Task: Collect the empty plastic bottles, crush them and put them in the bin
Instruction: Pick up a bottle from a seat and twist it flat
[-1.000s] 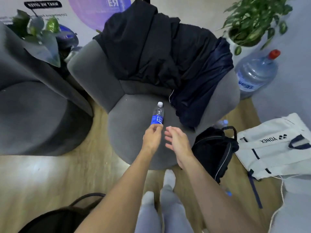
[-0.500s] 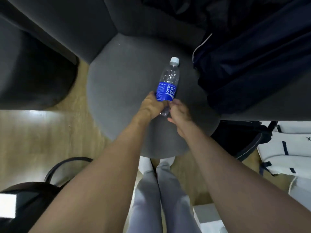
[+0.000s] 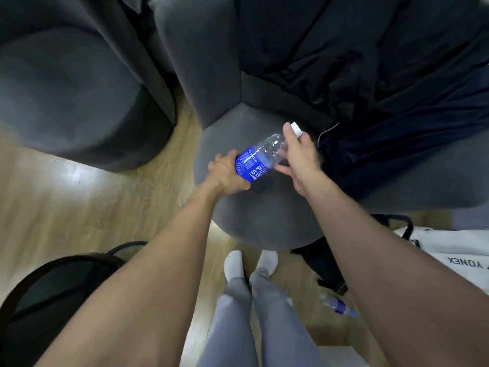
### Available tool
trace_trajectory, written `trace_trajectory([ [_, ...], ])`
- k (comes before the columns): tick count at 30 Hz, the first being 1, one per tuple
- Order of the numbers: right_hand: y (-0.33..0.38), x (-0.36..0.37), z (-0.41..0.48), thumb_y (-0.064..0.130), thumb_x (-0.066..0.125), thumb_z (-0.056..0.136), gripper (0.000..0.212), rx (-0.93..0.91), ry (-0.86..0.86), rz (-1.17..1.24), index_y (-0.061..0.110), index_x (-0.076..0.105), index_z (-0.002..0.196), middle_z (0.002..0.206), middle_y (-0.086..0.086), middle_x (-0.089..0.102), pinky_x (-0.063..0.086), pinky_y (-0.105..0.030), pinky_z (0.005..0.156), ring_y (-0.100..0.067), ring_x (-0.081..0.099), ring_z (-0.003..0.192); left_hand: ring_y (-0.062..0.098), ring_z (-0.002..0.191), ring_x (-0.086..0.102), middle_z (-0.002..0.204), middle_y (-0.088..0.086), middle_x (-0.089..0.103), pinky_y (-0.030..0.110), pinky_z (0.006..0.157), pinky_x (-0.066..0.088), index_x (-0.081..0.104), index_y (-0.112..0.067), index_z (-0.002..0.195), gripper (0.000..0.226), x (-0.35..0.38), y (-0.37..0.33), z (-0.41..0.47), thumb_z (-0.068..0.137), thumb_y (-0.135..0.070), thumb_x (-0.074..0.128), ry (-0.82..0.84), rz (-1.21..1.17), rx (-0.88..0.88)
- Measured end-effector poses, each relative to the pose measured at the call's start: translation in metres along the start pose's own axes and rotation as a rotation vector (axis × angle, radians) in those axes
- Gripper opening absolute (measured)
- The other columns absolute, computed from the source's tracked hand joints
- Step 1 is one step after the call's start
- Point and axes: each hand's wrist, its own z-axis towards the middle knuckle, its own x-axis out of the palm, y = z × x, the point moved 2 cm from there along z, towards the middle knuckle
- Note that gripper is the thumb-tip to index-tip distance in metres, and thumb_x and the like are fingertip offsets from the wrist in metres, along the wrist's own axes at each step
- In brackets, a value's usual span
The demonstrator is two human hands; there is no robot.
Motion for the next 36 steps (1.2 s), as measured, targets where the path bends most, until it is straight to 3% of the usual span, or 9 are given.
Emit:
trace_trajectory([
  [3,0.052,0.013,-0.047,0.045,0.055,0.096,0.036,-0.084,0.029,0.010,0.016,0.056,0.116,0.117,-0.007,0.068,0.060,-0.045,0.081,-0.022,0.068,0.109,0.035,0.115,0.054,0.125,0.016,0.056,0.040,0.101,0.046,0.050,-0.024,0.136,0.079,-0.065,-0.010,-0.053,0.062,-0.025,0.076,-0.095,-0.088,0.107],
  [7,0.118,0.054,-0.127,0.044,0.054,0.097,0.043,-0.226,0.162,0.066,0.010,0.056,0.123,0.121,-0.013,0.067,0.059,-0.051,0.086,-0.027,0.067,0.111,0.026,0.114,0.061,0.129,0.011,0.057,0.044,0.094,0.054,0.053,-0.022,0.134,0.063,-0.154,0.000,-0.143,0.071,-0.026,0.062,-0.386,-0.640,0.105],
  [10,0.152,0.089,-0.190,0.044,0.051,0.098,0.043,-0.328,0.294,0.102,0.009,0.056,0.123,0.112,-0.009,0.068,0.060,-0.048,0.085,-0.023,0.068,0.100,0.024,0.096,0.067,0.116,0.008,0.062,0.040,0.065,0.062,0.061,-0.021,0.117,0.032,-0.201,0.017,-0.215,0.086,-0.030,0.061,-0.624,-0.926,0.119],
  [12,0.166,0.112,-0.235,0.045,0.050,0.099,0.041,-0.377,0.395,0.120,0.010,0.056,0.119,0.104,-0.006,0.068,0.061,-0.045,0.082,-0.022,0.069,0.095,0.024,0.087,0.068,0.106,0.009,0.066,0.032,0.052,0.057,0.065,-0.023,0.097,0.014,-0.226,0.029,-0.267,0.089,-0.034,0.062,-0.790,-1.014,0.159],
  [15,0.178,0.142,-0.302,0.048,0.047,0.099,0.039,-0.445,0.546,0.120,0.012,0.056,0.114,0.102,-0.005,0.066,0.061,-0.043,0.084,-0.022,0.068,0.092,0.024,0.075,0.064,0.091,0.013,0.066,0.026,0.046,0.047,0.060,-0.021,0.084,0.019,-0.252,0.050,-0.347,0.093,-0.038,0.059,-0.976,-1.119,0.218],
  [18,0.180,0.179,-0.376,0.047,0.047,0.100,0.036,-0.511,0.696,0.119,0.013,0.057,0.109,0.106,-0.009,0.068,0.061,-0.040,0.082,-0.023,0.070,0.093,0.018,0.060,0.056,0.075,0.006,0.059,0.022,0.040,0.041,0.055,-0.020,0.078,0.024,-0.269,0.083,-0.433,0.094,-0.037,0.057,-1.151,-1.178,0.295],
  [24,0.146,0.267,-0.538,0.045,0.049,0.099,0.031,-0.581,0.960,0.124,0.016,0.061,0.101,0.088,-0.003,0.069,0.061,-0.040,0.074,-0.019,0.068,0.081,0.015,0.057,0.052,0.073,0.004,0.056,0.022,0.040,0.039,0.059,-0.018,0.085,0.024,-0.283,0.171,-0.606,0.095,-0.039,0.055,-1.498,-1.199,0.286],
  [27,0.106,0.315,-0.620,0.049,0.049,0.097,0.032,-0.569,1.026,0.146,0.019,0.061,0.095,0.088,-0.003,0.069,0.058,-0.032,0.062,-0.019,0.068,0.080,0.014,0.055,0.052,0.072,0.003,0.056,0.021,0.041,0.038,0.059,-0.018,0.084,0.025,-0.276,0.226,-0.686,0.094,-0.041,0.056,-1.637,-1.199,0.289],
  [36,-0.064,0.436,-0.848,0.052,0.052,0.093,0.039,-0.440,1.258,0.101,0.017,0.061,0.107,0.096,-0.002,0.071,0.057,-0.031,0.066,-0.014,0.070,0.082,0.012,0.052,0.051,0.074,0.002,0.052,0.023,0.043,0.044,0.057,-0.018,0.087,0.029,-0.229,0.419,-0.900,0.093,-0.047,0.055,-2.001,-1.148,0.108],
])
